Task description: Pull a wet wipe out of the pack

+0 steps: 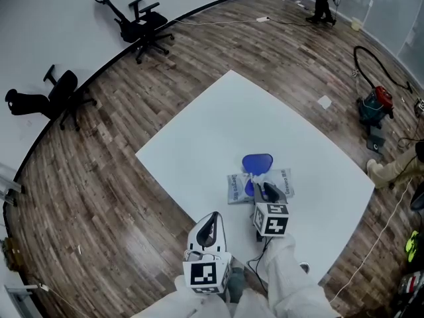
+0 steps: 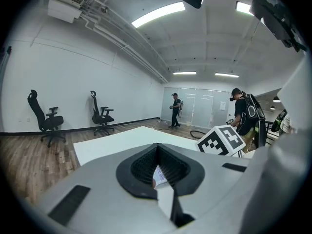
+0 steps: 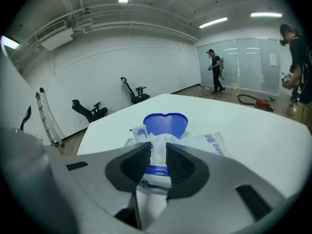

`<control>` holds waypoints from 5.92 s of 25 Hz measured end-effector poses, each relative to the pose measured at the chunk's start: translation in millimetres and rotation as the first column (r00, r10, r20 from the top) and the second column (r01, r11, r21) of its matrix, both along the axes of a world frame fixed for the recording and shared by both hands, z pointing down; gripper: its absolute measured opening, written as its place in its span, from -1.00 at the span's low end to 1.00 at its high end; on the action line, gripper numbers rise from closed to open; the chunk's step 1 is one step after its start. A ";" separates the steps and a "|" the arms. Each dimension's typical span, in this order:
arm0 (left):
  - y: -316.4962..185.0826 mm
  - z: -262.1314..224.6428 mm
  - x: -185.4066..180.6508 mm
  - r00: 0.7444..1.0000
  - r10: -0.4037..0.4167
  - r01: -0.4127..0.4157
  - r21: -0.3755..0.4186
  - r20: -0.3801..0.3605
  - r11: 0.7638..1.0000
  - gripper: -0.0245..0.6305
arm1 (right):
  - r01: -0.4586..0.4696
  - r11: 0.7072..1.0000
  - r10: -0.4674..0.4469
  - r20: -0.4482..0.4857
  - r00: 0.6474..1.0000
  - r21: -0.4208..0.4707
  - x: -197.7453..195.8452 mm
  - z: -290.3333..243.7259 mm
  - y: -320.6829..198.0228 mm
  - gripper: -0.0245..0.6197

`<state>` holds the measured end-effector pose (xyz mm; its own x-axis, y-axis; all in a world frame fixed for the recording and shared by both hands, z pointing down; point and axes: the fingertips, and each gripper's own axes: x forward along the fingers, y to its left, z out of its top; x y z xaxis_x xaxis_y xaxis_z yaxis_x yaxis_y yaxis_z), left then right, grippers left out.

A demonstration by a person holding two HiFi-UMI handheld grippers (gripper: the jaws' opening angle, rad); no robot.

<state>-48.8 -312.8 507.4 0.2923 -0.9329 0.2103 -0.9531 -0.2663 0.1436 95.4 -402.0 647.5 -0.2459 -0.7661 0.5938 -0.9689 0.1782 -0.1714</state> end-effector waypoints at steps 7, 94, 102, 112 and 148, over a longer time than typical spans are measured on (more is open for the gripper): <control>-0.7 4.0 -3.0 1.000 -0.010 0.010 -0.014 -0.012 1.000 -0.93 | 0.013 1.000 -0.013 0.005 1.000 -0.027 -4.1 -0.8 -3.3 -0.65; 39.3 -16.6 0.5 0.999 -0.001 0.002 0.030 -0.051 1.000 -0.93 | -0.056 0.993 0.061 -0.045 0.997 0.107 19.8 -62.4 19.1 -0.87; 52.1 -27.2 5.8 0.999 0.010 -0.007 0.047 -0.052 0.999 -0.93 | -0.061 0.986 0.067 -0.030 0.997 0.153 22.9 -88.2 29.3 -0.87; 67.8 -33.4 19.3 0.998 0.033 -0.030 0.068 -0.049 0.997 -0.93 | -0.073 0.983 0.073 0.004 0.997 0.170 33.2 -100.0 62.4 -0.87; 73.9 -23.1 83.4 0.984 0.175 -0.176 0.068 0.018 0.982 -0.93 | -0.060 0.977 0.051 0.048 0.998 0.205 39.0 -101.3 184.6 -0.87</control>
<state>34.5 -238.9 484.3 0.4507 -0.8797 0.1514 -0.8922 -0.4385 0.1079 134.4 -217.4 546.2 -0.2213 -0.8840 0.4119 -0.9709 0.1601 -0.1779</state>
